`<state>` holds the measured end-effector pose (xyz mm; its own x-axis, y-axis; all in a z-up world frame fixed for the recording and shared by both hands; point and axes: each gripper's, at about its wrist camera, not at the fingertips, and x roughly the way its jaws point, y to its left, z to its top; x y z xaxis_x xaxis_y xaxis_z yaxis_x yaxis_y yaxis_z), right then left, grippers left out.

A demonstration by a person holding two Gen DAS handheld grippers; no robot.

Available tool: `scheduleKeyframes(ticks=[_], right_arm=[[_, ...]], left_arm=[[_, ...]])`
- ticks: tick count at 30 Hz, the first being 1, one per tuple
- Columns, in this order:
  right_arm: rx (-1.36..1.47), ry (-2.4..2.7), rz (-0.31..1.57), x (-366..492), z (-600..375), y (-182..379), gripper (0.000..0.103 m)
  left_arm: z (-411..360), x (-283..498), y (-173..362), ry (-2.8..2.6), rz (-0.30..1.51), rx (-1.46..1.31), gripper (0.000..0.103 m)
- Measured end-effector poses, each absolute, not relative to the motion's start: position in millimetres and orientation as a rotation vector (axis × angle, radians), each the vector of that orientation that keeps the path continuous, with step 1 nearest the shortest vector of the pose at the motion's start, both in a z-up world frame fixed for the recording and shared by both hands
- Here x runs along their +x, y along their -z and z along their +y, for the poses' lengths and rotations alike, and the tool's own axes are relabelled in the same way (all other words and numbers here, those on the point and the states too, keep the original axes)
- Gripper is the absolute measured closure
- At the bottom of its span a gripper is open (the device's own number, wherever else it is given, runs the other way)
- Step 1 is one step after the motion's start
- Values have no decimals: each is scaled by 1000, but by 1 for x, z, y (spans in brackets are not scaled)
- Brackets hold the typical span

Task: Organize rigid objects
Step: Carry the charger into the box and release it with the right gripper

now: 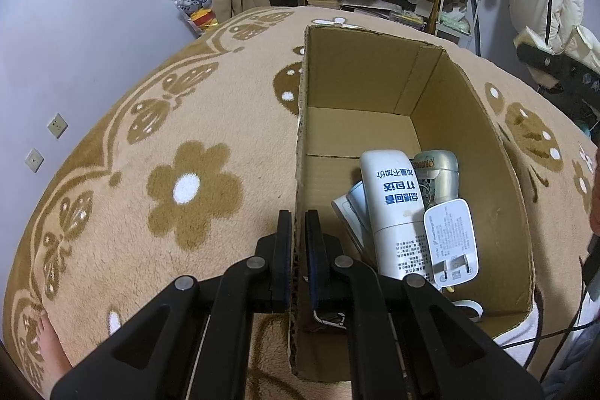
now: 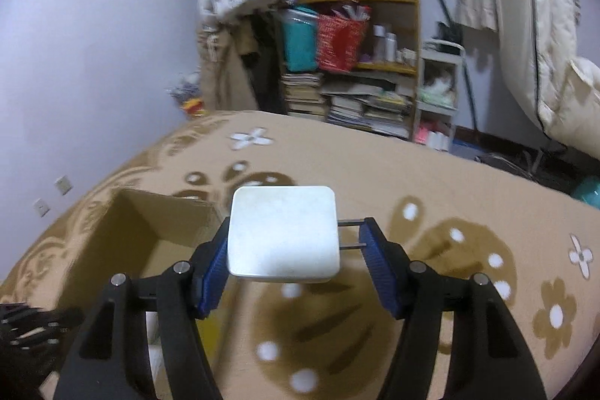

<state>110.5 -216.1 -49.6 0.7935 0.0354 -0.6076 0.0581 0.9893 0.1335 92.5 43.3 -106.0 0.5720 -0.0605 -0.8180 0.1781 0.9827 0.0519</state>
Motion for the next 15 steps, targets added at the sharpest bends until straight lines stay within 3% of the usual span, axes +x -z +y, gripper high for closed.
scheduleKeyframes(ticks=[6,15], right_arm=[[76,-133,666,105,-167,38,33],[32,-216,751,104,-122,66,33]], left_arm=[[42,92,106,133,954,137,96],[42,90,104,134,949,131,96]])
